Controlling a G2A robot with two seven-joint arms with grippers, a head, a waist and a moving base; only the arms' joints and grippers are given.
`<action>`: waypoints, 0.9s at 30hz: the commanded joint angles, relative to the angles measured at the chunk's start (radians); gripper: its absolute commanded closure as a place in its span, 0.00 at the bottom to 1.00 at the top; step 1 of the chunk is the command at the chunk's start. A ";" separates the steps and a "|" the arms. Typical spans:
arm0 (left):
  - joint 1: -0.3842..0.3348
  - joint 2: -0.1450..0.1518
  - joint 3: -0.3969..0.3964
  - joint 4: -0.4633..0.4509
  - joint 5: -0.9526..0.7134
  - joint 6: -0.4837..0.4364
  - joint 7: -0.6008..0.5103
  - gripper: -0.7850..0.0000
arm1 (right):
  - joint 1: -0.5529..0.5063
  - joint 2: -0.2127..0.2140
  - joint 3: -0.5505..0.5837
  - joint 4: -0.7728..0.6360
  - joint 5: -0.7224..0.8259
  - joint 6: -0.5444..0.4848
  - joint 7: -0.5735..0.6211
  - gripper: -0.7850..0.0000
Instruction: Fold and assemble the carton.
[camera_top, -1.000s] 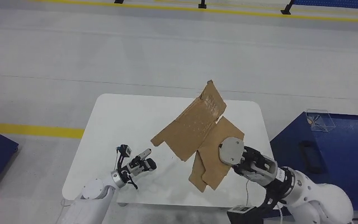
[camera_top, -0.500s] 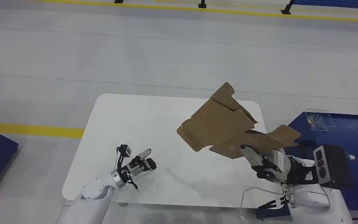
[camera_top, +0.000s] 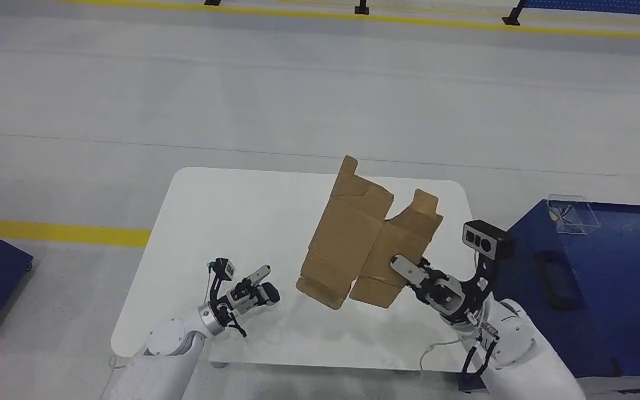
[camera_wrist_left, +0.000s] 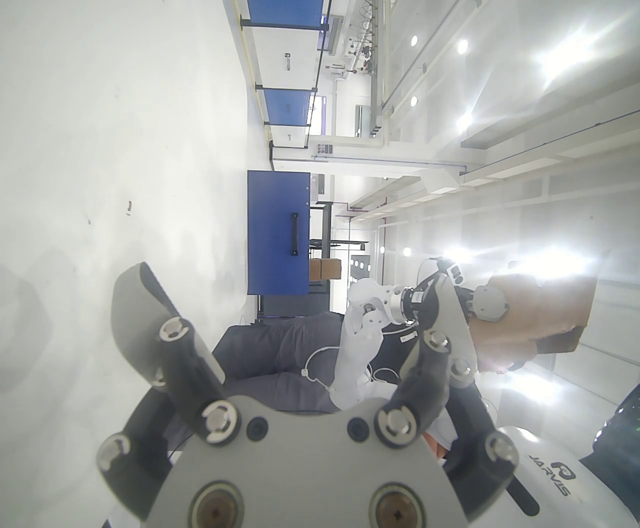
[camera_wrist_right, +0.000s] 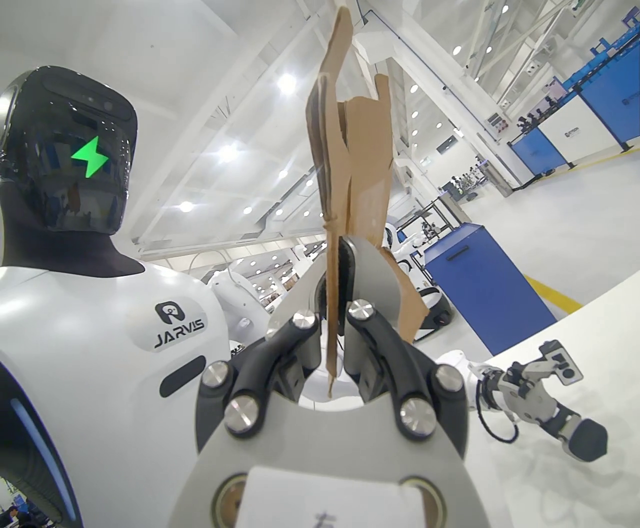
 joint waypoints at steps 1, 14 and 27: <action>0.000 0.000 0.000 0.000 0.000 0.000 0.000 0.00 | 0.000 0.000 0.000 0.000 0.000 0.000 0.000 1.00; 0.000 0.000 0.000 0.000 0.000 0.000 0.000 0.00 | -0.035 -0.012 -0.148 -0.088 0.822 0.350 0.230 1.00; 0.000 0.000 0.000 0.000 0.000 0.000 0.000 0.00 | -0.012 -0.065 -0.371 0.021 2.178 1.520 0.212 1.00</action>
